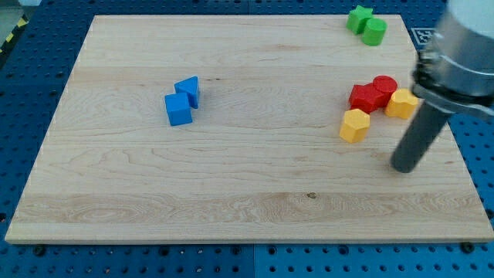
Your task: Separate the yellow hexagon from the heart
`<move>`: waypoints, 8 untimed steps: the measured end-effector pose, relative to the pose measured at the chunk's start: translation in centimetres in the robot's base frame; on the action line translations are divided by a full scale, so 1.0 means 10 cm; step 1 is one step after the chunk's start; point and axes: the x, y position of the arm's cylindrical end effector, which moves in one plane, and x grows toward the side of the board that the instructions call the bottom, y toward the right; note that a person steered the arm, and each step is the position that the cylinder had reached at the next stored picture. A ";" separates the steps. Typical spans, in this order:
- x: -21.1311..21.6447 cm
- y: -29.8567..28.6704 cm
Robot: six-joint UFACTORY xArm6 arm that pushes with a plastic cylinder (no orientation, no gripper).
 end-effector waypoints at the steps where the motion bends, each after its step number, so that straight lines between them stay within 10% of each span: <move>1: -0.32 0.14; 8: -0.93 -0.55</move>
